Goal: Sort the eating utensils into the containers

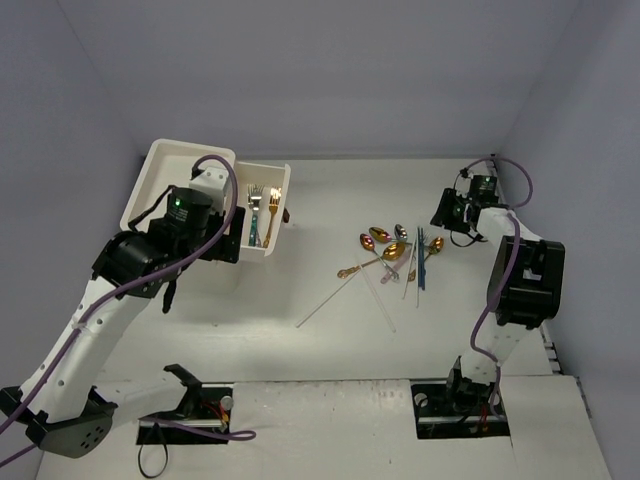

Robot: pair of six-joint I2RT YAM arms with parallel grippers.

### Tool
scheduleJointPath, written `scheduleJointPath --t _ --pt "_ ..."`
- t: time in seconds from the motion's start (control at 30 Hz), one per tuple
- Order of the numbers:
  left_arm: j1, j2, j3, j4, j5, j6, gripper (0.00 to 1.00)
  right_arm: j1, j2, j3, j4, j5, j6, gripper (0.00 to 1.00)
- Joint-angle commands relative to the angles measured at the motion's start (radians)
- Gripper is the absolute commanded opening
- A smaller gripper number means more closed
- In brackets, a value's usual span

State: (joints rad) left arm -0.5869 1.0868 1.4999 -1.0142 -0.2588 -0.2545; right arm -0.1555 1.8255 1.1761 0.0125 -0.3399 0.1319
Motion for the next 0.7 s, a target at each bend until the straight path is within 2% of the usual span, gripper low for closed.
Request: scheduleJointPath --t 0.0,0.23,0.37,0.6,0.67 --pt "0.007 0.006 0.011 0.032 -0.015 0.028 0.77 0.004 0.031 0.044 0.043 -0.099 -0.071 0.42" --pt "0.007 0.024 0.011 0.031 -0.023 0.038 0.77 0.004 0.086 0.035 0.050 -0.162 -0.099 0.39" --pt "0.007 0.032 0.013 0.031 -0.026 0.045 0.77 0.004 0.103 0.030 0.053 -0.181 -0.104 0.34" --pt "0.007 0.043 0.013 0.033 -0.028 0.052 0.77 -0.002 0.109 0.007 0.065 -0.181 -0.113 0.16" --pt "0.007 0.045 0.012 0.033 -0.026 0.052 0.77 -0.004 0.103 0.004 0.067 -0.190 -0.116 0.06"
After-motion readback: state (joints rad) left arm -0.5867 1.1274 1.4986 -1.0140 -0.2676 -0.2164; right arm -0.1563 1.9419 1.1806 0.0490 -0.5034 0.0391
